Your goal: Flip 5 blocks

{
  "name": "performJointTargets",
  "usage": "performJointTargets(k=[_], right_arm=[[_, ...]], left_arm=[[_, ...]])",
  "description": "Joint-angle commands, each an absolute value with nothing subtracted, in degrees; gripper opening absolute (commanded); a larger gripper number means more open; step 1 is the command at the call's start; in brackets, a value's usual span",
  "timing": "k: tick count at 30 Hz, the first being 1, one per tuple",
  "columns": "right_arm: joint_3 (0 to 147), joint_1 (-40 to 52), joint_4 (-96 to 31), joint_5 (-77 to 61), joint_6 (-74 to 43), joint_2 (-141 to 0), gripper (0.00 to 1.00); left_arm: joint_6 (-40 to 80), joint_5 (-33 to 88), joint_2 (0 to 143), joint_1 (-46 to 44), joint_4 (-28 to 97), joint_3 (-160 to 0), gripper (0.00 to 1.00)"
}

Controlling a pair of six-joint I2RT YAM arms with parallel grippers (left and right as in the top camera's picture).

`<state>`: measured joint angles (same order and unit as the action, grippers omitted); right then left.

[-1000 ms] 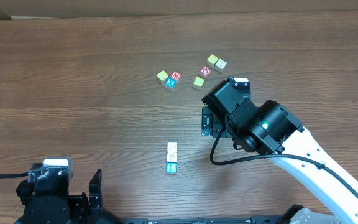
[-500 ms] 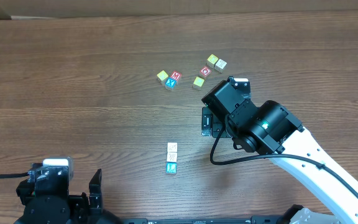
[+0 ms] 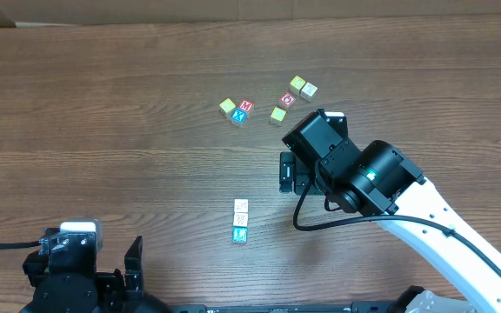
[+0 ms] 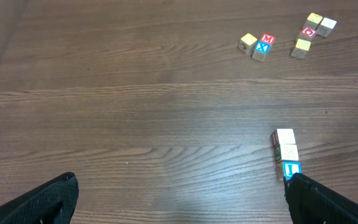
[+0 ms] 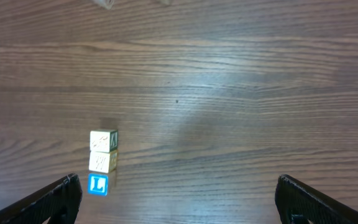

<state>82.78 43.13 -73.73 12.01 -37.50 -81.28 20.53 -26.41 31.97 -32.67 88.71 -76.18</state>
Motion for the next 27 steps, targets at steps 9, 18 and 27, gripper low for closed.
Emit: performJointTargets(k=[9,18,27], right_arm=[[84.36,42.98,-72.34,10.98,-37.5,-80.84,1.0],[84.36,42.98,-68.14,17.67,-37.47,-80.84,1.0],[84.33,42.63,-52.01,19.25,-20.53,-76.86,1.0]], left_arm=[[19.27,-27.38,31.38,-33.04,88.66,-76.99,1.0],[19.27,-27.38,31.38,-33.04,88.66,-76.99,1.0],[19.27,-27.38,31.38,-33.04,88.66,-76.99,1.0]])
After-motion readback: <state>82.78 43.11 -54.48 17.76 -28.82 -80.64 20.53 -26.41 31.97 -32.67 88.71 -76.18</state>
